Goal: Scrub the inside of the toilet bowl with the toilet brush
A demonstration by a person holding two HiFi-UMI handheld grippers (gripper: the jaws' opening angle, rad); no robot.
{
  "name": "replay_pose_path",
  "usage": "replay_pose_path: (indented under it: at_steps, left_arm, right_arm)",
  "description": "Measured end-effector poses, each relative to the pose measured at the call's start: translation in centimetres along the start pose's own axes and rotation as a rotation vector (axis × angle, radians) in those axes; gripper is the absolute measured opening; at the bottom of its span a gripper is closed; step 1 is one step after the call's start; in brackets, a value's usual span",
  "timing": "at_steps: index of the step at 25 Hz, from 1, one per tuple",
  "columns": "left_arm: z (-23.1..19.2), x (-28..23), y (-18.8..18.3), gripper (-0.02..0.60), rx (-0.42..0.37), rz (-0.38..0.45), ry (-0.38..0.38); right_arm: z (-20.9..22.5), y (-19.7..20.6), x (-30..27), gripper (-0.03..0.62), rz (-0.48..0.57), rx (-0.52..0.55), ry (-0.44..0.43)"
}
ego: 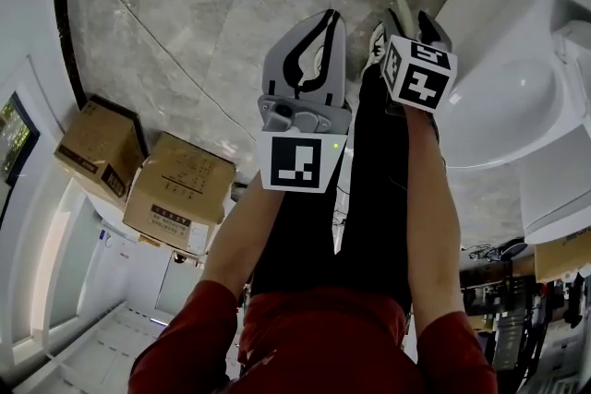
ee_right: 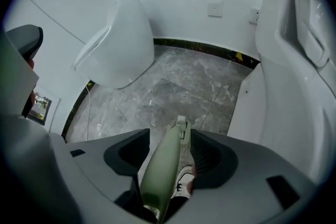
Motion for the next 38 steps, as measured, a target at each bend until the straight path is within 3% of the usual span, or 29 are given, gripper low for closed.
replay_pose_path:
  at_steps: [3, 6, 11, 16, 20, 23, 29, 34, 38]
  left_arm:
    - [-0.1, -0.1, 0.1, -0.003, -0.001, -0.009, 0.004]
    - [0.0, -0.1, 0.3, -0.003, -0.001, -0.011, 0.005]
    - [0.2, 0.3, 0.2, -0.003, -0.011, -0.013, 0.009]
    - [0.9, 2.2, -3.1, -0.003, -0.025, 0.029, 0.035]
    - [1.8, 4.8, -7.4, -0.003, -0.056, 0.077, 0.076]
    - [2.7, 7.5, -10.3, -0.003, -0.042, 0.065, 0.107]
    - [5.5, 11.6, -18.9, -0.003, -0.060, 0.167, 0.225]
    - [11.0, 14.1, -24.7, -0.003, -0.079, 0.207, 0.299]
    - [17.6, 13.7, -27.2, -0.003, -0.098, 0.243, 0.388]
  right_arm:
    - [-0.3, 0.4, -0.6, 0.210, -0.021, 0.010, 0.004]
    - [-0.1, 0.8, -0.6, 0.108, -0.014, 0.013, 0.039]
    - [-0.3, 0.9, -0.3, 0.104, -0.002, 0.050, 0.055]
    - [-1.3, 0.9, 3.9, 0.104, 0.027, 0.047, 0.056]
    - [-2.5, 1.1, 9.5, 0.104, 0.071, 0.035, 0.064]
    - [-3.3, 0.9, 14.9, 0.104, 0.128, 0.045, 0.080]
    - [-2.9, -1.0, 29.1, 0.103, 0.326, -0.017, 0.156]
    - [0.1, -0.3, 40.6, 0.103, 0.443, -0.073, 0.215]
    - [4.6, 1.4, 46.2, 0.103, 0.514, -0.120, 0.276]
Point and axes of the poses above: the fingertips, and each gripper's own axes: x backward along the fingers, z to its right, y out of its underside, the point moved 6 cm from there along x, backward along the fingers, and after that the axes turned 7 degrees about z, right-handed, at the moved point
